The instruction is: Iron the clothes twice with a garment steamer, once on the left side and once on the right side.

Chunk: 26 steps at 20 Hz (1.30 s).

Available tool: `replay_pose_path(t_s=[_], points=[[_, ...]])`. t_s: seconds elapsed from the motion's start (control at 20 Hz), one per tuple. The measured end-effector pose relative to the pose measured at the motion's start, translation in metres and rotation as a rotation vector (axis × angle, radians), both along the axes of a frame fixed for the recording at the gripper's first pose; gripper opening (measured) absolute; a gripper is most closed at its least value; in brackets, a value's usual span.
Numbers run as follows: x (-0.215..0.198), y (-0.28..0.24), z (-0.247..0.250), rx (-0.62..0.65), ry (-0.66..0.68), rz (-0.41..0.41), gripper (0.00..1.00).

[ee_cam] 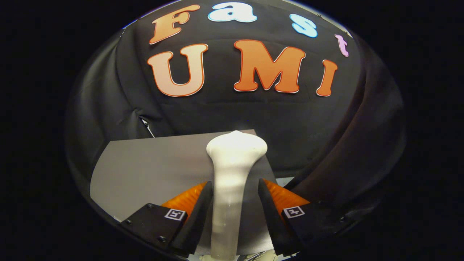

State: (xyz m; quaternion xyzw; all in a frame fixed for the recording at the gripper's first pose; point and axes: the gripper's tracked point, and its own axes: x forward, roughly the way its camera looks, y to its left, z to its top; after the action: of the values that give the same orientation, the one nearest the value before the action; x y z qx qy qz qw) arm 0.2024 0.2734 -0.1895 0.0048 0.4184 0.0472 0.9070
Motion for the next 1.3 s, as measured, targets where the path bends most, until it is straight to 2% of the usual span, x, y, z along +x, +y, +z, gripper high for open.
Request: replay_pose_path(t_s=[0.2,0.3,0.55,0.7,1.0,1.05,1.3], points=[[-0.003,0.007,-0.011,0.013,0.035,0.012,0.74],[-0.006,0.008,-0.015,0.003,0.053,0.024,0.61],[-0.008,0.004,-0.01,0.019,0.035,-0.005,0.49],[-0.011,0.002,0.001,0.043,-0.007,-0.016,0.47],[-0.038,-0.01,0.036,0.062,-0.114,0.023,0.46],[-0.044,-0.012,0.044,0.065,-0.129,0.029,0.42],[-0.068,-0.018,0.07,0.107,-0.221,0.04,0.41]])
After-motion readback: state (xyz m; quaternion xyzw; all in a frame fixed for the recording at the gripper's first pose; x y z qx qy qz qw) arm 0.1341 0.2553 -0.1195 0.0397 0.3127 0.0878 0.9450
